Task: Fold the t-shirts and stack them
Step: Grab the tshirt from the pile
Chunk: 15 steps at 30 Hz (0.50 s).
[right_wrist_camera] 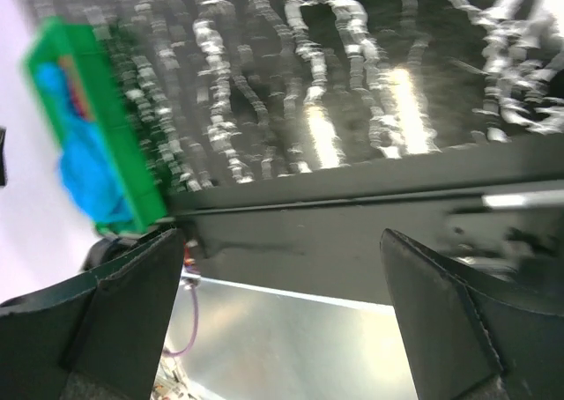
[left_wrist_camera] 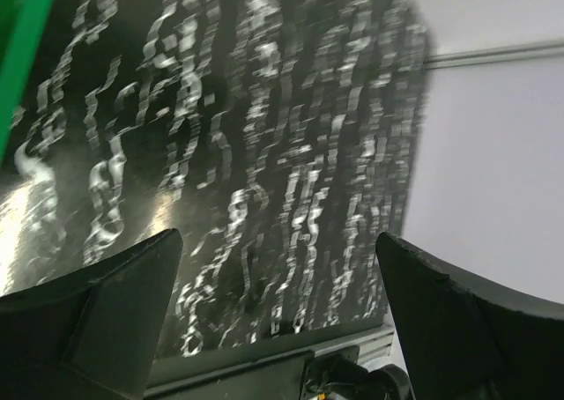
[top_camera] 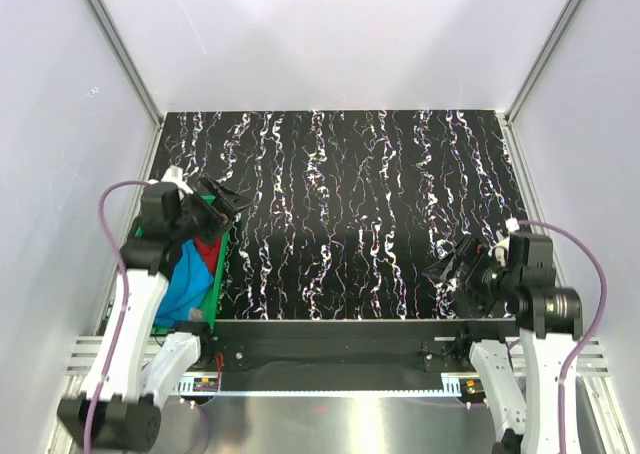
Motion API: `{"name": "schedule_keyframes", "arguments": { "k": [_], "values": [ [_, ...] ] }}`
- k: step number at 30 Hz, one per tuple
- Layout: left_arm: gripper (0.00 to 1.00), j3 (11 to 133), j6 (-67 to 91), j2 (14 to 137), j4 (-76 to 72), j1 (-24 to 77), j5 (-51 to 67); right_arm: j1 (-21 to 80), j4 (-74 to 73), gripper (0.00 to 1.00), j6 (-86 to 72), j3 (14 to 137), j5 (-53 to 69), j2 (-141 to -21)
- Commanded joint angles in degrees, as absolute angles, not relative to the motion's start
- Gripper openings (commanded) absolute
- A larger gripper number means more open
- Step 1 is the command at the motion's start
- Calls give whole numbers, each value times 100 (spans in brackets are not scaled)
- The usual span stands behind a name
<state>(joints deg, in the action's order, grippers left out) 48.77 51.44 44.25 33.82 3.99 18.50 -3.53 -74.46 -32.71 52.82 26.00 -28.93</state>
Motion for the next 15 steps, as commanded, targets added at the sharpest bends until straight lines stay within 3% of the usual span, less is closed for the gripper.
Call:
{"name": "schedule_keyframes", "arguments": {
  "k": [1,3,6,11,15],
  "values": [
    [99,5186,4747,5077,3799,63,2221,-378,-7778,100,-2848,5782,1794,-3444],
    [99,5116,4528,5334,3192,-435,3166,-369,-7726,100,-2716,6064,1819,-3637],
    [99,5044,4466,5659,2628,-895,3305,-369,-7542,100,-2725,6319,1924,-3770],
    [95,6634,3324,7056,4636,-905,988,-299,-7392,100,-2506,6380,1995,-4235],
    [71,7005,3251,7497,5466,-905,-1039,-97,-7269,98,-2356,6662,1688,-4639]
  ]
}}
